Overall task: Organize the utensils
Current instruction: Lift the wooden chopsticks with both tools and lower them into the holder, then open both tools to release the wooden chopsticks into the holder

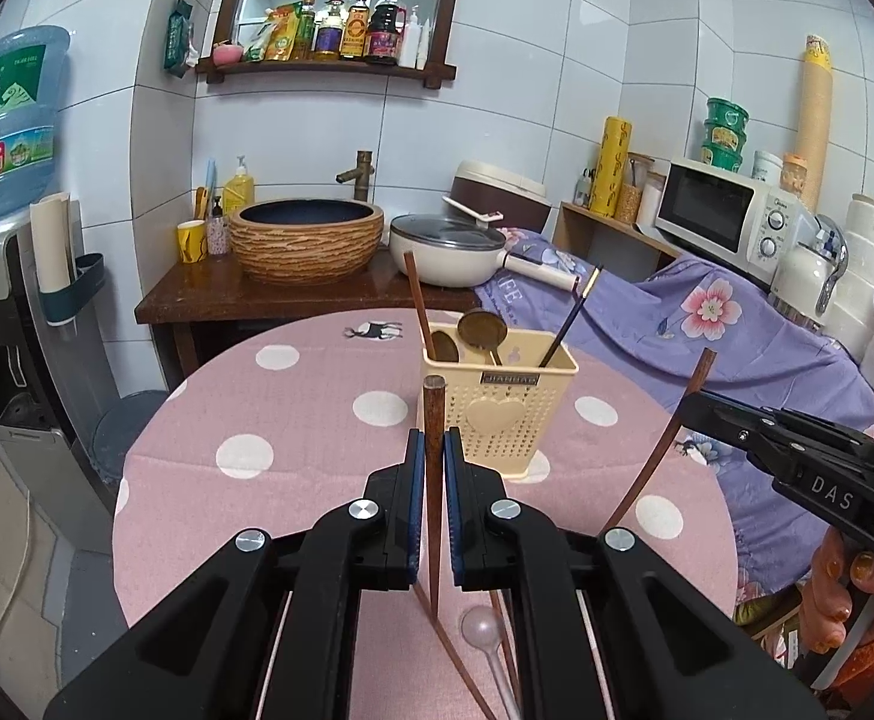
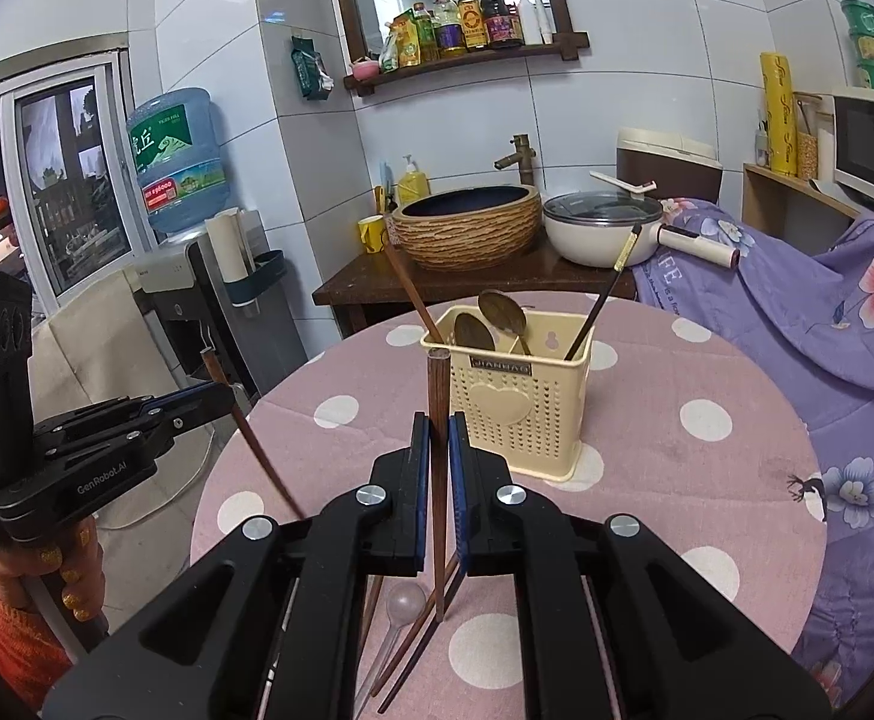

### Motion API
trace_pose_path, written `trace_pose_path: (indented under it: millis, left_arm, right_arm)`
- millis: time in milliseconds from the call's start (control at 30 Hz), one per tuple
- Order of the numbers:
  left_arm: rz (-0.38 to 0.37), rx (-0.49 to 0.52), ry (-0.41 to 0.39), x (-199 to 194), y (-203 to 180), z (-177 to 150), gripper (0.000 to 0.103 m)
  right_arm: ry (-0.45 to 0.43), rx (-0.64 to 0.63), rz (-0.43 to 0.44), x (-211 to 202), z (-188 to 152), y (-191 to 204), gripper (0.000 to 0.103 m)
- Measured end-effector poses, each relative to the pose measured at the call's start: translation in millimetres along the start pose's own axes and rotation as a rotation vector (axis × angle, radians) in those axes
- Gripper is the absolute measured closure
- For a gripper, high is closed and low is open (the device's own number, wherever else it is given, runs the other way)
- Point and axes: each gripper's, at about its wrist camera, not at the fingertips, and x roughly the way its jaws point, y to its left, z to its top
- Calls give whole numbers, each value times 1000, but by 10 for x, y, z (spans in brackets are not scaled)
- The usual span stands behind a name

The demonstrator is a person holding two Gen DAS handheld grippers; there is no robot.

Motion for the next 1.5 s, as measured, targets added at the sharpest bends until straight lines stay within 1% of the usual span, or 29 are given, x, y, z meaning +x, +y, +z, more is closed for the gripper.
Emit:
trace_pose_path:
  millis: [133,200,400,467,567,667,733,800,900,1033,1333,1500]
  left_arm:
    - [-3,-1,-25,49,-24,255,96]
    - [-17,-1,-31,89,-51,404,96]
    - [-40,2,-58,221,-165,951,96]
    - [-49,-3,-69,250,-199,1137,96]
    - [-44,-6,-90,299,-256,1394,96]
    - [-43,-25,-113,390,-287,1622,96]
    - [-36,-38,-125,475,-298,1740,96]
    - [-18,-45,-141,560,-320,1798,96]
    - [18,-48,-144,729,-360,1799,96]
    - [47,-42,-117,952,-399,1624,96]
    - [62,-45,16,1403,-327,1030,96]
    - [69,-46,61,1529,-273,821,96]
  right_arm:
    - [-12,-5,3,15,226,-23,96]
    - [-26,-12,-4,20,371,-35,96]
    - [-54,26,-9,66,947,-168,96]
    - [-74,37,-14,62,1170,-211,96]
    - [-108,51,-24,41,1486,-276,96]
    - [-134,63,-56,74,1748,-345,96]
    - [-148,65,-85,136,1862,-394,96]
    - [-152,69,-113,222,1906,-444,96]
    - [-140,68,-144,386,1854,-501,96]
    - [-113,73,-167,603,1658,-561,95]
    - [-52,102,-178,984,1163,-708,95]
    - [-24,119,-186,1106,988,-771,95]
